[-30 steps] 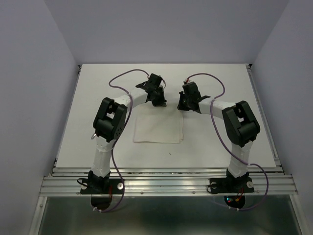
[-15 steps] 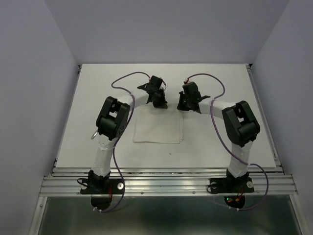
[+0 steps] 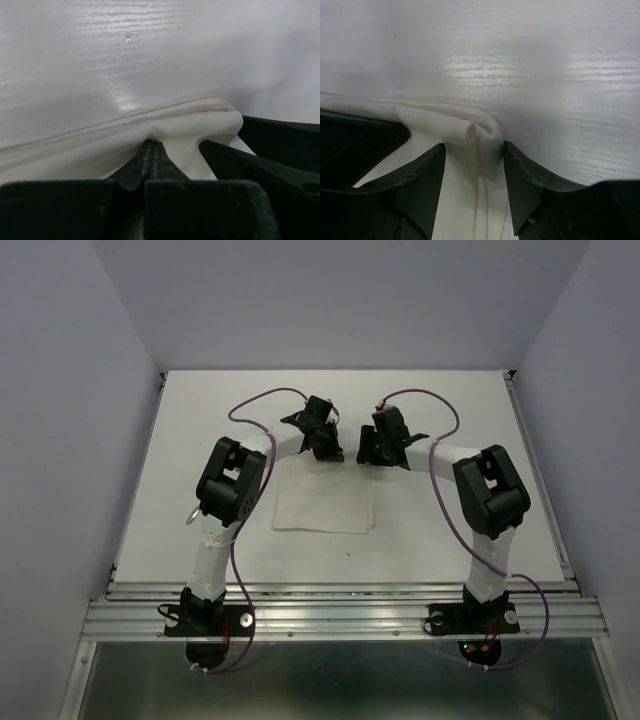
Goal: Fold the napkin into a case and place the utensils inside
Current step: Pick up the lower triangle-folded napkin from the center of the board.
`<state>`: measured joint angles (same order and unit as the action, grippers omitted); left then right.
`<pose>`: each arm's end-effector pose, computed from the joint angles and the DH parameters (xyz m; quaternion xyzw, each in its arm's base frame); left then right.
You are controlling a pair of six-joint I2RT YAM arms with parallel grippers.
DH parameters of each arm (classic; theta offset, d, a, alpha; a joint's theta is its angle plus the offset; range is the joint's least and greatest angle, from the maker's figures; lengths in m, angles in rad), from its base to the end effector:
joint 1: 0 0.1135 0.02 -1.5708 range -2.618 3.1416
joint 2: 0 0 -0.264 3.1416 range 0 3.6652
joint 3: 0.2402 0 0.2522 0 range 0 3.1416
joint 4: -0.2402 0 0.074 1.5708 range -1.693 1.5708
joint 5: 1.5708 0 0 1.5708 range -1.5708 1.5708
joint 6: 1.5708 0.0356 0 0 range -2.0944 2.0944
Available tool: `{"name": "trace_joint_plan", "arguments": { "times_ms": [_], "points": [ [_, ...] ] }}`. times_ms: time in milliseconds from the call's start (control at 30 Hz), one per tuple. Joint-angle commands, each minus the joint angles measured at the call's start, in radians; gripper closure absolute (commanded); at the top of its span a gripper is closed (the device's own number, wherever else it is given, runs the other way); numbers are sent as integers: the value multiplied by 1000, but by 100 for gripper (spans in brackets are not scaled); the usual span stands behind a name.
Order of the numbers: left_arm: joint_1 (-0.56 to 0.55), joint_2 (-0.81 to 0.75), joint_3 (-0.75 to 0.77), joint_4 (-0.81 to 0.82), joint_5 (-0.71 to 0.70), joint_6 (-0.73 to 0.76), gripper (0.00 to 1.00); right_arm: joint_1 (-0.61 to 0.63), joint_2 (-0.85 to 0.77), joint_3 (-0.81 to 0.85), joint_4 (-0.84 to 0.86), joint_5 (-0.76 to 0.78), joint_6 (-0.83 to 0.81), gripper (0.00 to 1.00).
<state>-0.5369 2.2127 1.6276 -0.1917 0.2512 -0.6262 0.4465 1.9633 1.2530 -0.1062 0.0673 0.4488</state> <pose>0.4189 -0.2596 0.1636 0.0076 0.9162 -0.3073 0.2571 0.3806 0.1796 0.1634 0.0135 0.9292 0.1311 0.3453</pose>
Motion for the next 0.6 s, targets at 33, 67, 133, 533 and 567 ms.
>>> {"name": "trace_joint_plan", "arguments": {
  "times_ms": [33,67,133,533,567],
  "points": [
    [-5,-21,-31,6,5,8,100,6,48,48,11,-46,24,57],
    [-5,-22,-32,6,6,8,100,6,45,45,20,-56,36,63],
    [-5,-21,-38,8,7,8,100,6,29,36,48,-101,47,77],
    [-5,-21,-74,28,17,11,100,6,-47,46,65,-165,96,99],
    [-5,-21,-75,29,17,11,100,17,-46,51,60,-166,96,99]
  ]
}}
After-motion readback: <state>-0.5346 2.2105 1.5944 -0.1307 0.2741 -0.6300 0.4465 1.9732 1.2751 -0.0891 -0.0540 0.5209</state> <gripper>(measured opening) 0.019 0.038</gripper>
